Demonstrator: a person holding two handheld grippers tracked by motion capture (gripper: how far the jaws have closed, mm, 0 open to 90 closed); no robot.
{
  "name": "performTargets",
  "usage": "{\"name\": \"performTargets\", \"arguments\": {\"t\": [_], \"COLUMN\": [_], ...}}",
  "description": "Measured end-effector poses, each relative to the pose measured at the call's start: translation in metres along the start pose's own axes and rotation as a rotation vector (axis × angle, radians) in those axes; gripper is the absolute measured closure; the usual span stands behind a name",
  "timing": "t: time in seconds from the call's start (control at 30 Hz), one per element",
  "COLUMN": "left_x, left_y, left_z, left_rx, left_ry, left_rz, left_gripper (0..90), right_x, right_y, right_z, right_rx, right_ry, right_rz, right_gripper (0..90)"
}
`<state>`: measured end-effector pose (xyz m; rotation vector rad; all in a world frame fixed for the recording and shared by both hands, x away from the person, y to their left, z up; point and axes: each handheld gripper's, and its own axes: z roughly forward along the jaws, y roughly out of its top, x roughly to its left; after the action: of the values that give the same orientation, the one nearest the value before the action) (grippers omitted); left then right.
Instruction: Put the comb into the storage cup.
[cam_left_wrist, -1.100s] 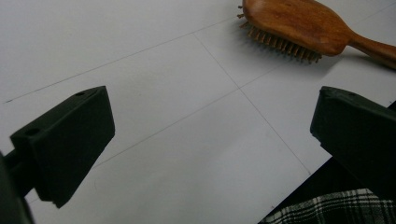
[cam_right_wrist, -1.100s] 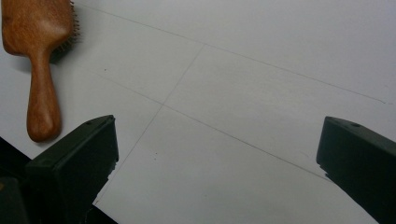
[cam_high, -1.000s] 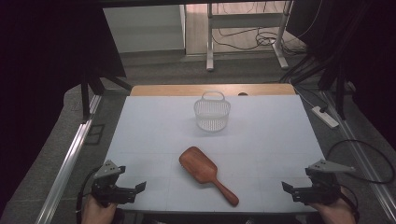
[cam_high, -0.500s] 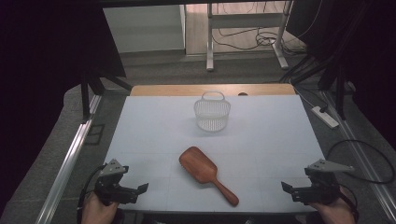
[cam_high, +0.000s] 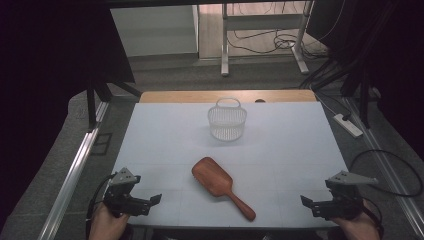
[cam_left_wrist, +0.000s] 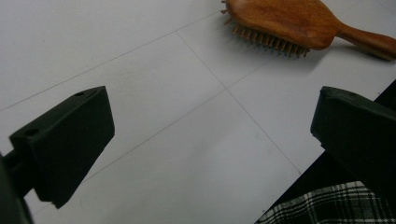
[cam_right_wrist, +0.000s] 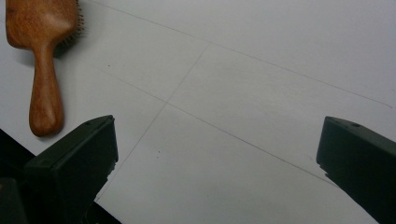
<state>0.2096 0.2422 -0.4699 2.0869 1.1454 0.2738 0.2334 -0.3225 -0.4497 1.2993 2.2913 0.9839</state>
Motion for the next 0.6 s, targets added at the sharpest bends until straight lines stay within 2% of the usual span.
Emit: {"name": "performTargets", "arguments": {"t": [0.13,0.27,0.6], "left_x": [-0.003,-0.005,-0.008], "left_y": [0.005,0.01,0.017], "left_z": [0.003,0.005,0.016], "left_rx": [0.017,0.028,0.062], "left_ry": [-0.004,0.01,-0.013], "left_rz": [0.007,0.011,0.006], "left_gripper": [0.0,0.0,0.0], "right_x": [0.0,0.0,0.001], "right_y": [0.0,0.0,0.0], "right_z": [0.0,0.001,0.001], "right_rx": [0.001,0.003,0.008], "right_ry": [0.0,-0.001,-0.001], "right_rz": [0.0,-0.003,-0.01], "right_gripper": [0.0,0.0,0.0]}}
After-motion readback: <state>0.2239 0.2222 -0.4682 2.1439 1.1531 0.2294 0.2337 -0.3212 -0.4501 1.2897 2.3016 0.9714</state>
